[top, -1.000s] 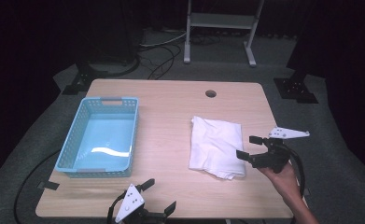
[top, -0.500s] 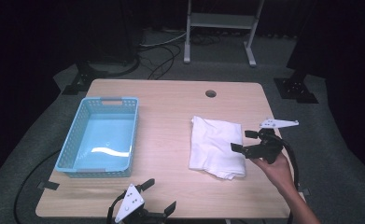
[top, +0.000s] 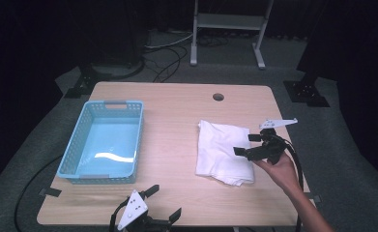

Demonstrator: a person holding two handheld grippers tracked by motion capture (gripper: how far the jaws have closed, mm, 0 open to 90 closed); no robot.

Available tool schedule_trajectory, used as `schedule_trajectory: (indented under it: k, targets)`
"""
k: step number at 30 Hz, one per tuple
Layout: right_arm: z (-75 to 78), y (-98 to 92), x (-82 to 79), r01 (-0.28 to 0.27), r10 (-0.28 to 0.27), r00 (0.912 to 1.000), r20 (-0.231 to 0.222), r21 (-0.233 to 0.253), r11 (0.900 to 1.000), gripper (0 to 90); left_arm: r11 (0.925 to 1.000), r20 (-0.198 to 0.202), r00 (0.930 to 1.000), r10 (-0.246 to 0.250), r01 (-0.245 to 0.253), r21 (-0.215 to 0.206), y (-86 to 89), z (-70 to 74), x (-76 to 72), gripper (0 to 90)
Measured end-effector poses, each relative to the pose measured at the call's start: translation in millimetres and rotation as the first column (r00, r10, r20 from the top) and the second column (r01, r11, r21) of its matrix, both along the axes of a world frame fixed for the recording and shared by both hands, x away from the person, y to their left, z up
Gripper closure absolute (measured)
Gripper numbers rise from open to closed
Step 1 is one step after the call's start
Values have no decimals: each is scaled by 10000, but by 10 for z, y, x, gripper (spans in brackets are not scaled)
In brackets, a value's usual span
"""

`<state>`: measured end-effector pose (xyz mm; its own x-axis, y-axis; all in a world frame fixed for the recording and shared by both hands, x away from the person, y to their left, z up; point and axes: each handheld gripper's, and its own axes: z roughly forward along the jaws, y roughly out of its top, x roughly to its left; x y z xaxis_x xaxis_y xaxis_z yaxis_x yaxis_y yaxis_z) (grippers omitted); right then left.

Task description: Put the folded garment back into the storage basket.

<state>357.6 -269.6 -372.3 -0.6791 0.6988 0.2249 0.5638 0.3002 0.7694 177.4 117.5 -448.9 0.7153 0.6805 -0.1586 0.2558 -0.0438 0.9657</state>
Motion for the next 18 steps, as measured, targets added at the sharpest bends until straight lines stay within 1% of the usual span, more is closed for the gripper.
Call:
schedule_trajectory:
  k: [2,3,4,7,8,9,12,14,17,18]
  targets:
    - [23,24,28,-64,64,10000,-15,-91,9999,69,10000,3,10000,-15,15,19,-4,-1,0,6]
    - [23,24,28,-64,64,10000,-15,-91,9999,69,10000,3,10000,-15,15,19,-4,-1,0,6]
    - [45,46,61,-126,125,9999,-113,-97,9999,69,10000,2,10000,-16,16,21,-4,-1,0,6]
    - [46,53,70,-161,160,9998,-133,-68,9998,69,10000,0,10000,-7,7,29,0,-1,1,6]
    - [45,76,102,-227,218,9993,-311,-286,9993,69,10000,-9,10000,7,-7,30,3,-1,2,6]
    - [46,84,112,-208,196,9993,-333,-340,9992,69,10000,-24,10000,12,-12,28,6,0,3,6]
    - [53,104,144,-304,288,9983,-503,-313,9990,69,10000,-22,10000,30,-30,36,10,-1,4,6]
    - [66,131,163,-375,351,9978,-559,-427,9984,69,10000,-37,10000,17,-16,34,7,-4,6,6]
    - [80,154,180,-384,361,9982,-470,-489,9981,69,10000,-41,10000,2,-1,40,4,-5,7,6]
    - [79,161,192,-384,353,9978,-564,-541,9978,69,10000,-41,10000,-6,7,58,5,-5,7,6]
